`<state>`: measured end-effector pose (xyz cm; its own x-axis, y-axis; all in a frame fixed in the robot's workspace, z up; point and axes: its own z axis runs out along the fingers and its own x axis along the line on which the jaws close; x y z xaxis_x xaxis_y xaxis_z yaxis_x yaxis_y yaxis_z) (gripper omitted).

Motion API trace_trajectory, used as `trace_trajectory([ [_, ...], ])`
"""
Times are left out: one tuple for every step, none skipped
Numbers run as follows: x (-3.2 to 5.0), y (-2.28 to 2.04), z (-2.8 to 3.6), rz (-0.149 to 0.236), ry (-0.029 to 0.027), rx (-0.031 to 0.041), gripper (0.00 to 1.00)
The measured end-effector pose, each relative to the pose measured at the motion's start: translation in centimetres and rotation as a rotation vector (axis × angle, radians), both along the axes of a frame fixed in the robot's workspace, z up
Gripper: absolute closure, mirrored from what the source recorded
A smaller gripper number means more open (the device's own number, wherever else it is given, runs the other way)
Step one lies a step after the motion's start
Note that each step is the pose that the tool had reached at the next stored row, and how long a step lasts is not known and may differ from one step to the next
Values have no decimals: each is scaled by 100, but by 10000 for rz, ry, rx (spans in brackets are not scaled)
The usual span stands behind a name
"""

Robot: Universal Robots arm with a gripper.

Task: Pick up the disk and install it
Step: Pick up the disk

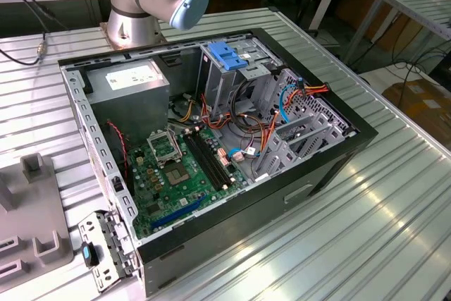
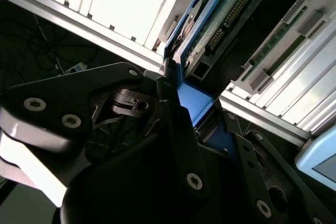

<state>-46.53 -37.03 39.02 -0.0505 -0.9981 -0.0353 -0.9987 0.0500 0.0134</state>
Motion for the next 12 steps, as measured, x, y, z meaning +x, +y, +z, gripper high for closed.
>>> trace_trajectory([
  [0,0,5,0,0,0,63],
  [0,0,11,0,0,0,63],
  [0,0,16,0,0,0,63],
  [0,0,21,0,1,0,63],
  [0,0,26,1,0,0,63],
  [0,0,32,1,-1,0,63],
  [0,0,36,1,0,0,63],
  [0,0,39,0,0,0,63],
  [0,0,43,0,0,0,63],
  [0,0,47,0,1,0,63],
  [0,0,52,0,0,0,63],
  [0,0,58,1,0,0,63],
])
